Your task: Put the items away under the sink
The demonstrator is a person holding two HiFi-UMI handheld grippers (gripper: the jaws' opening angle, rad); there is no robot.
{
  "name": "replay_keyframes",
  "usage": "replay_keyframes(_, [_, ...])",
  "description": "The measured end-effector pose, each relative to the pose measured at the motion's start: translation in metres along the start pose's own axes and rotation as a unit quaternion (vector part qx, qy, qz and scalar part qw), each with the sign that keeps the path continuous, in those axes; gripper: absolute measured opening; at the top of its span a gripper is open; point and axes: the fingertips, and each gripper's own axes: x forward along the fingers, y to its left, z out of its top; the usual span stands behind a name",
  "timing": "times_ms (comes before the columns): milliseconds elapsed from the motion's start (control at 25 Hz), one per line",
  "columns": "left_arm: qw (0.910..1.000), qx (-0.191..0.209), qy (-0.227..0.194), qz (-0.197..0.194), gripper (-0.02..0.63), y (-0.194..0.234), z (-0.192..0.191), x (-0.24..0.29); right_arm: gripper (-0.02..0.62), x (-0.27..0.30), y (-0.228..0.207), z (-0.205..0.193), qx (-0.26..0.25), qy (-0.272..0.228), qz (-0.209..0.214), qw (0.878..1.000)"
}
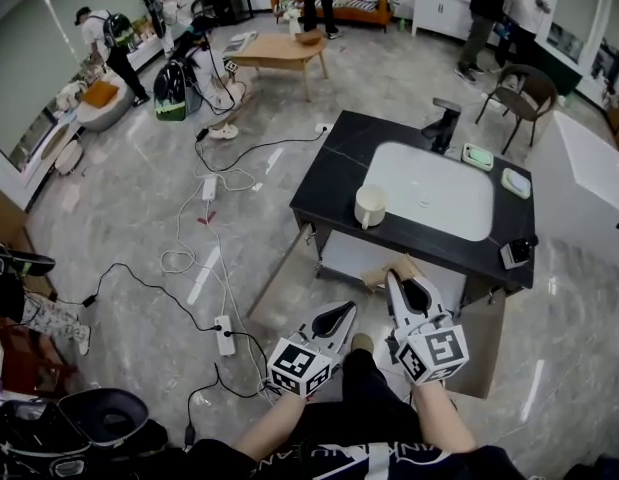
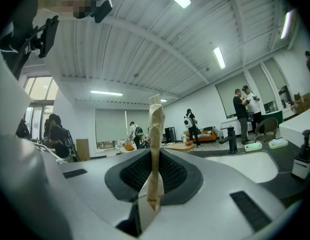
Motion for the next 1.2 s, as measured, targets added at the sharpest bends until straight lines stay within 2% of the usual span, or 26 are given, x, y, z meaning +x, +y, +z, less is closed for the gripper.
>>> replay_keyframes(600, [0.9998,-0.003,-0.005,-0.02,0.011,-0.059,-0.026,-0.076,0.055,-0.087,0.062,-0.013,-0.004,-0.003,-0.021,1.0])
replay_keyframes(960, [0.9991,0.0,-0.007,-0.042,0.011,-0.094,-0.029,-0.064,0.054,-0.123,0.054,-0.017,-0.002,-0.002,-0.032,0.999])
replay_keyframes(1200, [0.9994,-0.005,-0.018,-0.028,0.011,-0.094,-0.015,-0.041,0.054,-0.12,0.038,-0.014,-0.001,0.005,-0.019,1.0])
